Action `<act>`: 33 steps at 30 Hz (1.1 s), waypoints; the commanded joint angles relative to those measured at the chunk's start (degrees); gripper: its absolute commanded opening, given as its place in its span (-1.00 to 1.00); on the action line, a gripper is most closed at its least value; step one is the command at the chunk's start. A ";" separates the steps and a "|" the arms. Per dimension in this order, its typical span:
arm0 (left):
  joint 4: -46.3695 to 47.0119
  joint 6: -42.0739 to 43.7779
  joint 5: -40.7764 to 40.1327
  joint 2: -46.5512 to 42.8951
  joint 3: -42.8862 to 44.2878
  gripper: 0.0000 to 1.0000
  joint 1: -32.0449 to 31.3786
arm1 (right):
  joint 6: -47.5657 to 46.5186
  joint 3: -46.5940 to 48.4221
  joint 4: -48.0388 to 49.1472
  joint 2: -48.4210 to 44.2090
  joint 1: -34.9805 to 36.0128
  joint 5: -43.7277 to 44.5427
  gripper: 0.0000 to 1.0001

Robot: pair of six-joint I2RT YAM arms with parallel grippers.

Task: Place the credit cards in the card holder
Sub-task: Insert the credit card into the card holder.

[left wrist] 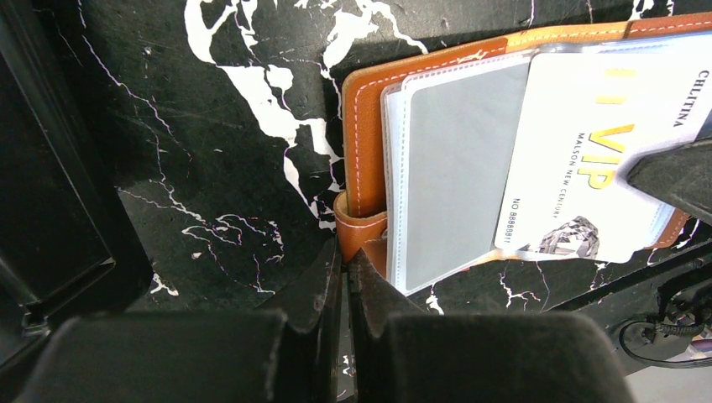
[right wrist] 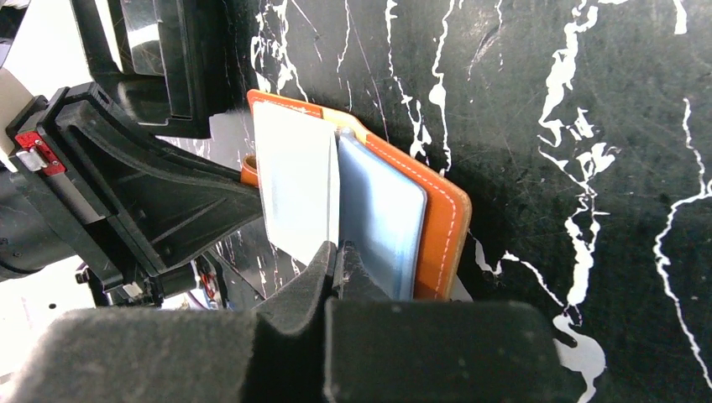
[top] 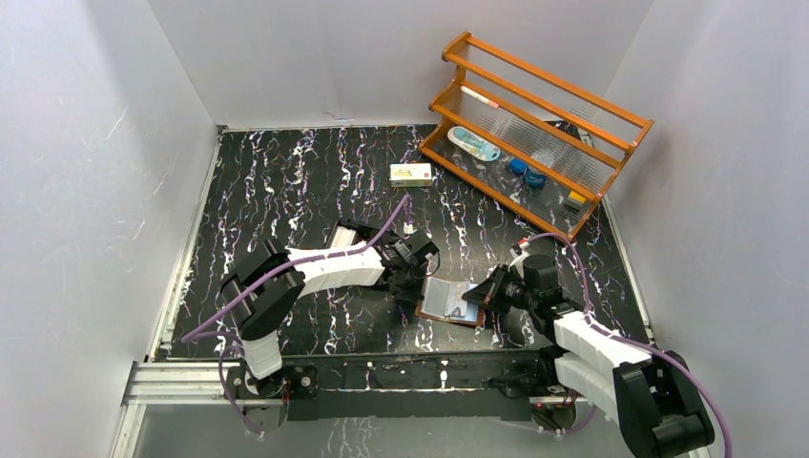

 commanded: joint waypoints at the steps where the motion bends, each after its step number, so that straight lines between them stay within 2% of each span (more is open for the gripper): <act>1: -1.51 -0.04 -0.72 -0.51 0.93 -1.00 -0.56 | -1.18 -0.73 4.18 1.59 -0.12 -0.30 -1.00; 16: -1.52 0.23 -0.30 0.76 1.91 -1.00 -0.83 | -4.07 -2.51 11.31 7.12 0.02 -1.18 -1.00; 29: -1.86 0.29 -0.28 0.60 1.91 -1.00 -0.82 | -3.11 -4.69 10.04 -0.76 2.12 8.38 -1.00; 33: -1.86 0.13 -0.28 0.71 1.90 -1.00 -0.97 | -3.82 -5.15 10.37 -0.37 3.01 8.76 -1.00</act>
